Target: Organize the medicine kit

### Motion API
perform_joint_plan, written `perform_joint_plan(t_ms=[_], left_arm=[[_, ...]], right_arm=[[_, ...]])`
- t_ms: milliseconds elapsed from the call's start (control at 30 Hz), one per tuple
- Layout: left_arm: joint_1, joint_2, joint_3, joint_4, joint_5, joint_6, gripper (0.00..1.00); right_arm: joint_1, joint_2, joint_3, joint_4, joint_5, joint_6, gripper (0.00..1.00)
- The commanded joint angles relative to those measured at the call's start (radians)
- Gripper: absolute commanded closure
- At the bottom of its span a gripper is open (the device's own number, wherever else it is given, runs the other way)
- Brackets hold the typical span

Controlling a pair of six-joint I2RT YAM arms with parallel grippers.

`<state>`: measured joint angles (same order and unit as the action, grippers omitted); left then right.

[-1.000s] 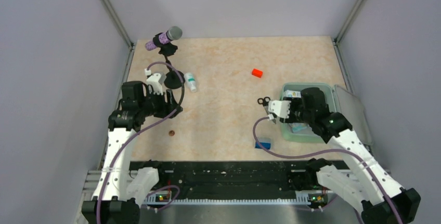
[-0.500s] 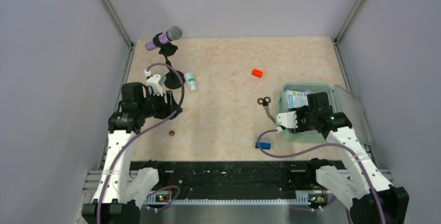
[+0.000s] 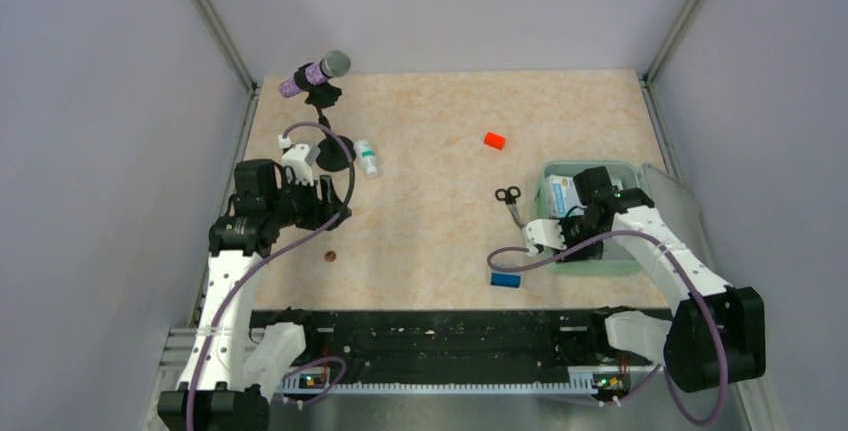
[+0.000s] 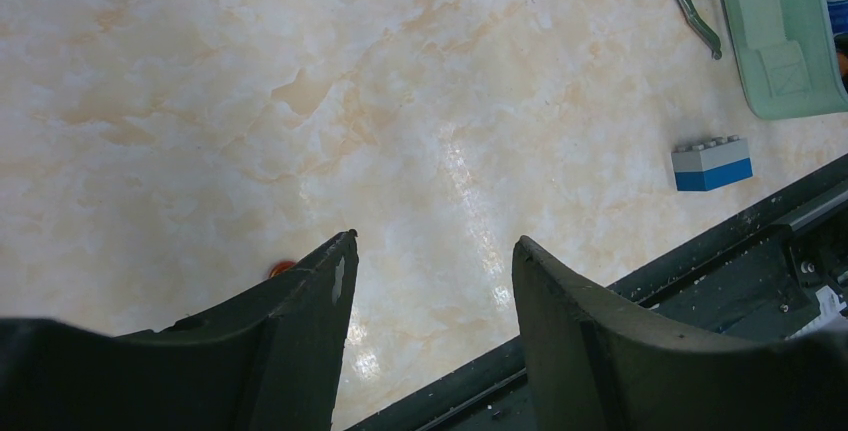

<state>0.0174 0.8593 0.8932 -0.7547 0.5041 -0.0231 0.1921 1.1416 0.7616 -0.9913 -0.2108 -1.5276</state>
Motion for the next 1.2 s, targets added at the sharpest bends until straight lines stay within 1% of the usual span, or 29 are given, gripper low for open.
perform_joint_plan(t_ms=[0,167,300,433,600,700,833,900,967,1067,1100,1167], left_arm=[[0.006,-0.010,-0.004,0.048,-0.002,0.014,0.37],[0.007,-0.002,-0.008,0.050,0.000,0.014,0.37],[0.006,0.001,-0.008,0.052,0.001,0.014,0.37],[0.007,0.001,-0.011,0.054,0.003,0.014,0.37],[0.006,0.002,-0.015,0.058,0.005,0.014,0.37],[0.006,0.008,-0.021,0.068,0.008,0.013,0.37],[0.006,0.032,-0.025,0.088,0.000,-0.029,0.39],[0.006,0.052,-0.018,0.098,-0.010,-0.050,0.41],[0.004,0.072,-0.016,0.127,-0.047,-0.067,0.43],[-0.011,0.121,-0.009,0.170,-0.113,-0.085,0.43],[-0.048,0.147,0.000,0.175,-0.138,-0.085,0.44],[-0.090,0.207,0.025,0.175,-0.194,-0.089,0.44]], right_arm=[[-0.009,0.028,0.026,-0.067,0.003,-0.040,0.58],[-0.011,0.029,0.027,-0.071,0.000,-0.049,0.47],[-0.015,0.036,0.035,-0.072,0.010,-0.048,0.42],[-0.020,0.041,0.055,-0.082,0.017,-0.055,0.41],[-0.035,0.060,0.120,-0.112,0.014,-0.053,0.41],[-0.061,0.077,0.193,-0.136,-0.027,-0.046,0.41],[-0.112,0.110,0.304,-0.185,-0.129,-0.002,0.41],[-0.122,0.110,0.343,-0.184,-0.191,0.055,0.41],[-0.123,0.078,0.353,-0.127,-0.246,0.165,0.41],[-0.122,-0.010,0.329,0.040,-0.313,0.431,0.37],[-0.122,-0.041,0.317,0.094,-0.322,0.555,0.35],[-0.122,-0.103,0.292,0.172,-0.330,0.707,0.33]])
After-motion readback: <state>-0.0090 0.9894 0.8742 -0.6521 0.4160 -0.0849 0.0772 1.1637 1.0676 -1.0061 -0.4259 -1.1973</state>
